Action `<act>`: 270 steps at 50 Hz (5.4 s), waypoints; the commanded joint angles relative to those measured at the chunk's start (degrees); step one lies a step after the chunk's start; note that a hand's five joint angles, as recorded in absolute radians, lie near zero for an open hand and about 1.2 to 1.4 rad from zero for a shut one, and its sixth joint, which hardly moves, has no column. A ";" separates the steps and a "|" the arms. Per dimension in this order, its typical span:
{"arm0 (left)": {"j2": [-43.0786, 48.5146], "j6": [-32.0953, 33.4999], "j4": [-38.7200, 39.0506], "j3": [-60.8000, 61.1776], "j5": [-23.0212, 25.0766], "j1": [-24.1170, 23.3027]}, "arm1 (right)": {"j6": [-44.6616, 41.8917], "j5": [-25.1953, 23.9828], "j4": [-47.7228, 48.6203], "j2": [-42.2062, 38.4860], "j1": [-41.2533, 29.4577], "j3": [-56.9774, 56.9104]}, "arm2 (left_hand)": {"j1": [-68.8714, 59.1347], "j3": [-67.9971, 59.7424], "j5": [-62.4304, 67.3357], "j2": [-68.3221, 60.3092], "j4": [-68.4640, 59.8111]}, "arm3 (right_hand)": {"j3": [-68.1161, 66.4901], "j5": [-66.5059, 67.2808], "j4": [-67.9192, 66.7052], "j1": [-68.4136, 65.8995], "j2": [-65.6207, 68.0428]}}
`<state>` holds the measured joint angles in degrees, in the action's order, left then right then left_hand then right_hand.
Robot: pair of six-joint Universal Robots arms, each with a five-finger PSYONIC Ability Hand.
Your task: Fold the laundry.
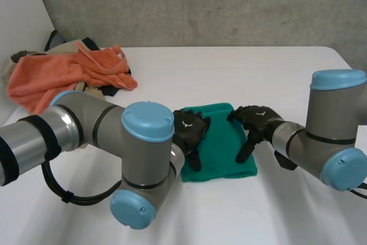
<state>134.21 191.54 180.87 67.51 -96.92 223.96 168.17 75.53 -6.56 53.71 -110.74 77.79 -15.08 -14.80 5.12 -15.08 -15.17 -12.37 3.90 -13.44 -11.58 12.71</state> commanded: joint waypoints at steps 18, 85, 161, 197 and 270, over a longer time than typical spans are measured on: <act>-11.42 8.15 -1.75 1.57 3.74 2.09 | 4.62 -0.12 7.35 11.15 3.15 14.66 | 1.34 1.05 -1.38 1.33 1.42 | 2.37 -3.90 3.44 1.58 -2.71; -21.10 -0.91 -2.45 2.72 21.15 6.58 | 7.45 2.60 -0.44 -32.41 25.38 -51.19 | 0.66 0.38 -0.70 0.66 0.75 | -67.63 66.10 -66.56 -68.42 67.29; -17.07 5.68 8.44 -1.76 18.69 34.17 | -16.20 -12.07 26.42 21.79 11.43 15.72 | 3.02 2.74 -3.06 3.01 3.10 | 2.37 -3.90 3.44 1.58 -2.71; 5.80 27.12 11.51 -3.35 24.70 41.05 | -20.51 -11.63 25.90 20.56 6.94 27.24 | -64.92 -65.20 64.88 -64.92 -64.83 | 2.37 -3.90 3.44 1.58 -2.71; -14.69 2.26 7.83 6.50 20.10 9.04 | -14.44 -4.60 9.73 29.87 10.02 22.49 | -2.69 -2.98 2.65 -2.70 -2.61 | 2.37 -3.90 3.44 1.58 -2.71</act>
<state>118.23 193.72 190.23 74.18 -78.22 233.53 153.32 71.15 4.06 80.16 -99.91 98.74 -11.49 -12.39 2.82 -12.78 -12.38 -12.36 3.94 -13.49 -11.68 12.74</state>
